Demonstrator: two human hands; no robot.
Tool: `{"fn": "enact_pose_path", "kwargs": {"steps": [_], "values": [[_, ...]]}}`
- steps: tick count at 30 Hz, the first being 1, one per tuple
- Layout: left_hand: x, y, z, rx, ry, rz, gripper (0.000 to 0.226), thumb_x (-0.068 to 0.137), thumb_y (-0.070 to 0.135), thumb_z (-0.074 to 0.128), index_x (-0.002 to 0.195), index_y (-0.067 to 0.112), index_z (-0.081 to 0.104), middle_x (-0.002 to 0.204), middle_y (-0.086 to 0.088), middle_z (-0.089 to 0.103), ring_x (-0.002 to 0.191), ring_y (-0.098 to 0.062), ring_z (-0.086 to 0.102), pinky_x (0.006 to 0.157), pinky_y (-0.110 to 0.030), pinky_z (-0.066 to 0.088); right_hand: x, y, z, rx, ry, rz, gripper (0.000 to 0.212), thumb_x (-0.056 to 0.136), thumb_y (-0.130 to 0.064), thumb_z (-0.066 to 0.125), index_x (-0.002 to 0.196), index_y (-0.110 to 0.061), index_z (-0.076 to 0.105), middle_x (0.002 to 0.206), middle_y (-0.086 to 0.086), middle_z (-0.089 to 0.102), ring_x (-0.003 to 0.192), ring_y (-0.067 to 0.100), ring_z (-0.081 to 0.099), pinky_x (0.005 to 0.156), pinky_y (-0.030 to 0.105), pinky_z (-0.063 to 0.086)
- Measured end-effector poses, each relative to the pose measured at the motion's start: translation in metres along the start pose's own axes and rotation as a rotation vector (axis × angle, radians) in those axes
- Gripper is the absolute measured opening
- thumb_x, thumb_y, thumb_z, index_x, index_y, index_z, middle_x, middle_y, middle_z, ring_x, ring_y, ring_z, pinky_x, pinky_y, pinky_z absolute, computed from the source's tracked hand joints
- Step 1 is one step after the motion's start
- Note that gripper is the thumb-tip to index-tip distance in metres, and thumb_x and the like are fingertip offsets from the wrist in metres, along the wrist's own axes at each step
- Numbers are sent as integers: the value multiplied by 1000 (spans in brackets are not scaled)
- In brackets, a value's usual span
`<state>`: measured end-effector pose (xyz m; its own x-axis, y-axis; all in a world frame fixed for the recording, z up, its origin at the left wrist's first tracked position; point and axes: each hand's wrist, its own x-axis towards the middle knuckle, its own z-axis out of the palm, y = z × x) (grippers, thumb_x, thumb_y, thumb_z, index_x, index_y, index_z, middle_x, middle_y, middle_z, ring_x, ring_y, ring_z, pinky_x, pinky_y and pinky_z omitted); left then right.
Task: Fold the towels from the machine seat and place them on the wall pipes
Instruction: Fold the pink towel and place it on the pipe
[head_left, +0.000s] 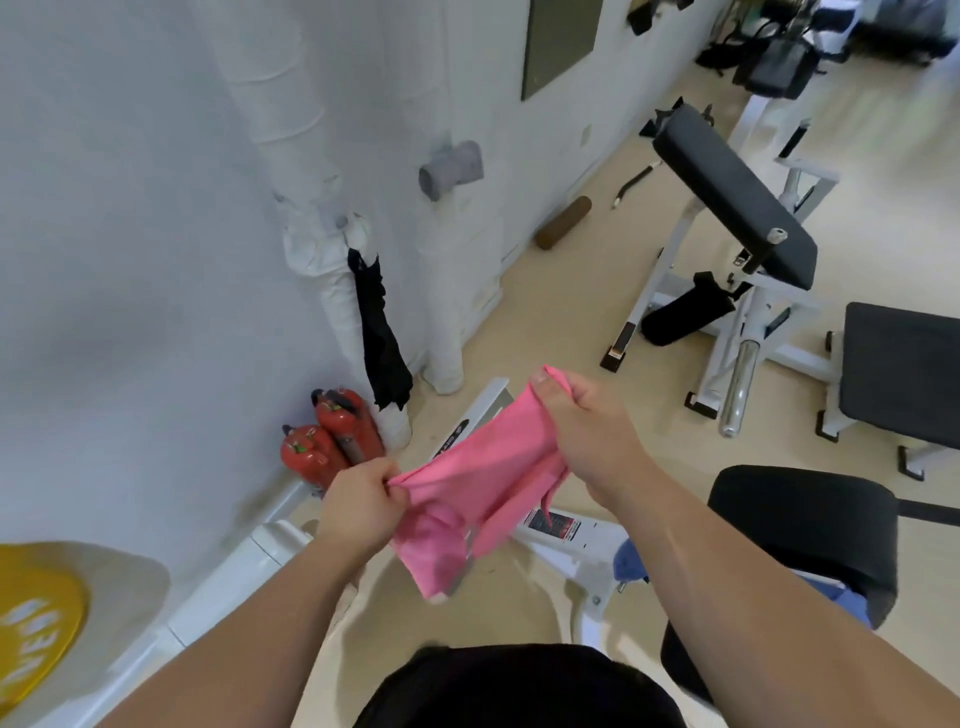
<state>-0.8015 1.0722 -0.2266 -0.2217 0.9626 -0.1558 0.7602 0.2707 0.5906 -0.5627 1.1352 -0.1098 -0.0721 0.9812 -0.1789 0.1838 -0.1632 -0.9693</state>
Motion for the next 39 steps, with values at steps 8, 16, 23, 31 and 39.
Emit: {"fn": "enact_pose_path", "kwargs": {"steps": [8, 16, 23, 31, 39], "values": [[-2, -65, -18, -132, 66, -227, 17, 83, 2, 55, 75, 15, 49, 68, -3, 57, 65, -21, 49, 56, -35, 35, 25, 9, 39, 14, -21, -3, 64, 77, -56, 59, 83, 8, 53, 74, 8, 41, 69, 21, 38, 61, 37, 30], [-1, -92, -30, 9, 72, -677, 11, 82, 8, 60, 81, 14, 69, 76, -6, 70, 71, -26, 59, 67, -32, 47, 91, 9, 44, 34, -15, 72, 29, 101, -32, 55, 85, -10, 65, 75, 9, 48, 67, 18, 46, 58, 30, 37], [-5, -63, -35, -176, 380, -787, 18, 94, 7, 54, 97, 2, 71, 87, -14, 66, 83, -34, 60, 64, -32, 39, 160, 27, 4, -1, 78, 67, 26, 92, -29, 53, 72, -22, 67, 75, -4, 61, 73, 16, 56, 62, 26, 45], [40, 67, -25, -640, 123, -573, 24, 102, 30, 52, 95, 9, 63, 60, -16, 54, 47, -56, 61, 41, -28, 34, 178, 38, 5, -154, -594, -26, 21, 103, -22, 56, 91, -18, 72, 74, 3, 63, 64, 17, 61, 57, 28, 51], [65, 126, -37, -617, 117, -276, 3, 93, 5, 67, 92, 6, 70, 76, -19, 70, 63, -22, 64, 59, -29, 50, 156, 29, 38, -215, -912, -167, 10, 96, -15, 67, 92, -19, 76, 77, 1, 73, 66, 4, 65, 64, 18, 53]]}}
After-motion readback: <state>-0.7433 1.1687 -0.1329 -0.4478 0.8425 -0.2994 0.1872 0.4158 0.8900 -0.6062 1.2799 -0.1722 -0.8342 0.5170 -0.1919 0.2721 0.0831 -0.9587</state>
